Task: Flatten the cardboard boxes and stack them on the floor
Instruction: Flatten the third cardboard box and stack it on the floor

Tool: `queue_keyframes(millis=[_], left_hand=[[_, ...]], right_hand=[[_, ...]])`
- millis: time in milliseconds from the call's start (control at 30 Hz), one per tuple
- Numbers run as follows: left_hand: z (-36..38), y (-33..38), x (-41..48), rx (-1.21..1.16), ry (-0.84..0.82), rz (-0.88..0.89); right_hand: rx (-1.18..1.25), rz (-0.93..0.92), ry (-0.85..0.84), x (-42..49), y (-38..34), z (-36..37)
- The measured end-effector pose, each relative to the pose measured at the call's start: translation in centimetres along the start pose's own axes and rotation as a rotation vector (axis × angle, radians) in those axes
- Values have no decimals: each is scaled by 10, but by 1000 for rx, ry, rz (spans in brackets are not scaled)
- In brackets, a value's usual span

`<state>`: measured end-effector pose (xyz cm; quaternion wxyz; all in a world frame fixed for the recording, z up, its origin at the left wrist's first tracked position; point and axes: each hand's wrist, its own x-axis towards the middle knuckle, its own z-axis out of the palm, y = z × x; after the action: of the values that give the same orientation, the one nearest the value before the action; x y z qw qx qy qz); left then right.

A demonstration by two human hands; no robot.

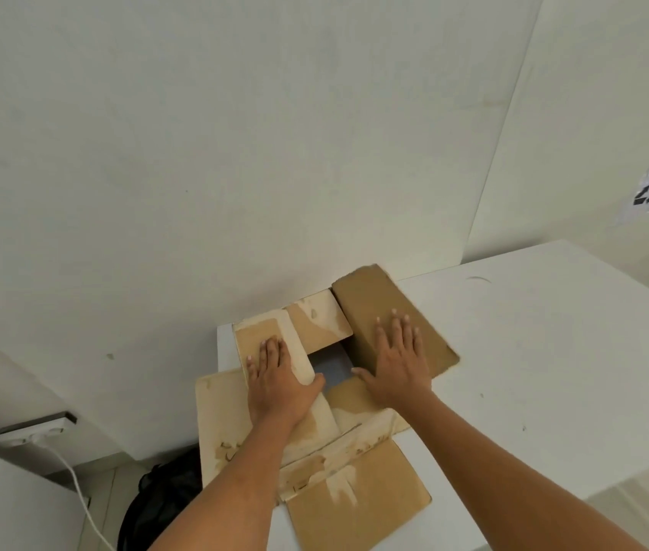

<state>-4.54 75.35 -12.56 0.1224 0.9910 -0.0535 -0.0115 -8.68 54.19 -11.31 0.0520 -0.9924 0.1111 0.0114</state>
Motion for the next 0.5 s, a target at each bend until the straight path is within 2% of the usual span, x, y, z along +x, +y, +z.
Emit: queue_keyframes(millis=[67, 133, 267, 400, 500], left_hand=[[-7, -2, -2, -57, -3, 3], [-17, -5, -5, -180, -1, 9], [-64, -12, -10, -552, -37, -23], [-116, -37, -1, -746, -166, -95], [-135, -63, 2, -801, -137, -240]], right_hand=[[274, 24, -124, -3, -8, 14], [422, 76, -131, -5, -10, 21], [450, 105, -94, -8, -9, 19], [415, 110, -66, -11, -13, 17], [415, 120, -61, -10, -13, 17]])
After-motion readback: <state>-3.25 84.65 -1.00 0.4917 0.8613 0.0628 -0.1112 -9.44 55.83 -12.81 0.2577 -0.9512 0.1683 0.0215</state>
